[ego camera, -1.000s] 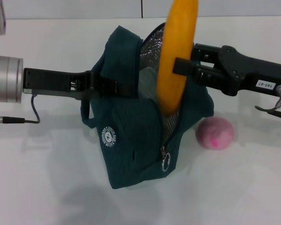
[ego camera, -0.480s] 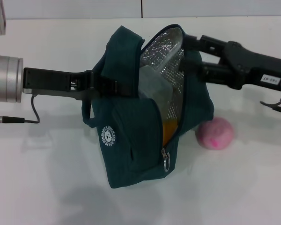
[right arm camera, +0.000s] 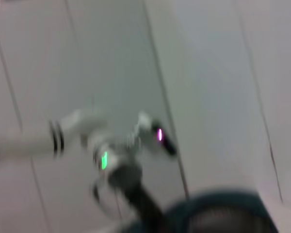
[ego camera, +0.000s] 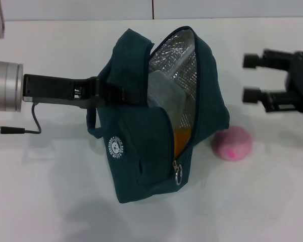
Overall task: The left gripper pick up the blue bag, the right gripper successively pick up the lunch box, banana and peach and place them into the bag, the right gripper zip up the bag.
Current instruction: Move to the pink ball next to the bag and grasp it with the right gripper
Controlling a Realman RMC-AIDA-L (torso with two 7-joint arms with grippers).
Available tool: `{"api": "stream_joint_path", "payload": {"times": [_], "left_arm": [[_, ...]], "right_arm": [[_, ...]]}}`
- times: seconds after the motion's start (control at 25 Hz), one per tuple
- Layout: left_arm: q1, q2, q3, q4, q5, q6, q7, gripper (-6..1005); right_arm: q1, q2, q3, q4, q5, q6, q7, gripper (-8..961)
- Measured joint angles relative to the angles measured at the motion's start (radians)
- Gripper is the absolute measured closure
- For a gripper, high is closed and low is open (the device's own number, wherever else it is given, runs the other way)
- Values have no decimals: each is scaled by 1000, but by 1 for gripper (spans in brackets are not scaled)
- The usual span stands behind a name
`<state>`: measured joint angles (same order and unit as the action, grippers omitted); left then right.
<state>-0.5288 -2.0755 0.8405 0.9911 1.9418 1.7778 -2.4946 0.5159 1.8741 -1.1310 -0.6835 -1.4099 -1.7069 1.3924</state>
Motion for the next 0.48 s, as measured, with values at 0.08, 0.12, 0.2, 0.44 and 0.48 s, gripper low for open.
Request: {"api": "stream_joint_path", "payload": {"times": [0.08,0.12,0.2,0.44,0.48], "left_arm": [[1,0,0,0,0,0,0,968],[1,1,0,0,0,0,0,968],[1,1,0,0,1,0,0,968],[5,1,0,0,4,0,2,968],[7,1,0,0,4,0,3,967]], "right_arm": [[-6,-28,13,-37,-94,3,2,109],[-7,-36,27,-45,-128,2,4,109],[-7,-47,67,-59,-207,-4,14,110],[-8,-30,176,-89,-402,24,52,111],[-8,-22,179,-89,-424,41,52,112]]}}
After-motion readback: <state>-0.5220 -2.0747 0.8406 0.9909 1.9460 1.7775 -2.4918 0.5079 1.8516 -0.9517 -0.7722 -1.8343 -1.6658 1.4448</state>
